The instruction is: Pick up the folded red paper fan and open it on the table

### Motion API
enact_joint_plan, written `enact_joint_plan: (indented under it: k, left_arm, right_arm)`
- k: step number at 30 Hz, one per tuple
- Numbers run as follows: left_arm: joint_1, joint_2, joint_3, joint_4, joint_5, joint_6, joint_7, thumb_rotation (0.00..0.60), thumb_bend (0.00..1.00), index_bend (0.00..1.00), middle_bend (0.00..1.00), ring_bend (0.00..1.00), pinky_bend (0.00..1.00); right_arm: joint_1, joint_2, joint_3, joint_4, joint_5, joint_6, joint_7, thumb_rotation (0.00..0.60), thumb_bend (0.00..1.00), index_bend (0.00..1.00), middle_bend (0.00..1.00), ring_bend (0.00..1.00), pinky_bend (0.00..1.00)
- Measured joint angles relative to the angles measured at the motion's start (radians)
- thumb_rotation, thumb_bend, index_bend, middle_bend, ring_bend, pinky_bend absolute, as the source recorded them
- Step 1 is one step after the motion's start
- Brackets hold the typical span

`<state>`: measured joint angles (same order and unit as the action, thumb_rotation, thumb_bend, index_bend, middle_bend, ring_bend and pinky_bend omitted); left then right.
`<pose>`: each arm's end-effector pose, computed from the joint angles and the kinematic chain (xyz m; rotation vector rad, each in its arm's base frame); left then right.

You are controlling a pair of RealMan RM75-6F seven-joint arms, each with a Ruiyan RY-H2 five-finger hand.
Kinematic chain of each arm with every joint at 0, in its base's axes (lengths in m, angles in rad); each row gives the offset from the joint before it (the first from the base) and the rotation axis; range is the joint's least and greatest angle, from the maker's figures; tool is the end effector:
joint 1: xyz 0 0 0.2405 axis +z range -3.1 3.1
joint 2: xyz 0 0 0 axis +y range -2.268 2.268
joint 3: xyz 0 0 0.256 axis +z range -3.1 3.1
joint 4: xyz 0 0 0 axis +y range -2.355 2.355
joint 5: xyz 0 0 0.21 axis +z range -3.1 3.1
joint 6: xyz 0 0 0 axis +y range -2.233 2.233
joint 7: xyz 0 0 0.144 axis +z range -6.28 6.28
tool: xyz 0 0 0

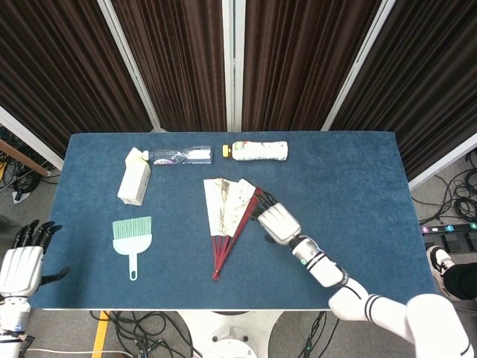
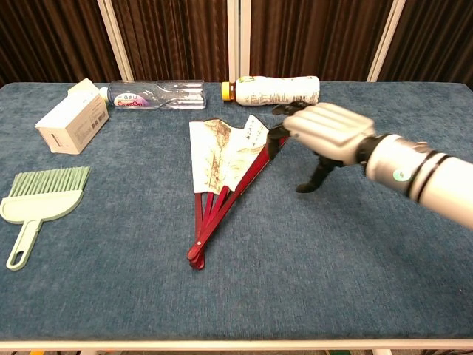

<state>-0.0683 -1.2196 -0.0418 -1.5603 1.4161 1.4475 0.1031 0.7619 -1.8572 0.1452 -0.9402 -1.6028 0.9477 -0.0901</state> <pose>-0.3284 0.1734 0.1291 -1.3512 -0.9463 -0.7818 -0.1471 -0.3481 -0.0912 2.0967 -0.6123 0.9890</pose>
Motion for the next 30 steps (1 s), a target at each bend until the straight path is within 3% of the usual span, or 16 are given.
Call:
enact_joint_plan:
  k: [9,21,25,30]
  left_arm:
    - [-0.001,-0.002,-0.002,0.008,-0.01,-0.011,-0.023,0.6,0.03,0.18,0.12,0.03,0.09]
    - [-0.006,0.006,0.002,0.007,-0.01,-0.032,-0.072,0.6,0.03,0.18,0.12,0.03,0.09]
    - [-0.006,0.009,0.002,0.007,-0.012,-0.034,-0.084,0.6,0.03,0.18,0.12,0.03,0.09]
    - [-0.006,0.016,0.007,0.004,0.0,-0.039,-0.121,0.6,0.03,0.18,0.12,0.03,0.09]
  right_arm:
    - [0.087,-0.238,-0.003,0.314,-0.03,0.082,0.107,0.6,0.03,0.45,0.37,0.07,0.03]
    - [0.133,-0.361,-0.028,0.54,-0.032,0.126,0.196,0.6,0.08,0.49,0.38,0.11,0.03]
    - [0.148,-0.388,-0.042,0.592,-0.033,0.123,0.212,0.6,0.14,0.5,0.38,0.13,0.03]
    - [0.181,-0.41,-0.059,0.631,-0.036,0.107,0.227,0.6,0.3,0.51,0.4,0.15,0.03]
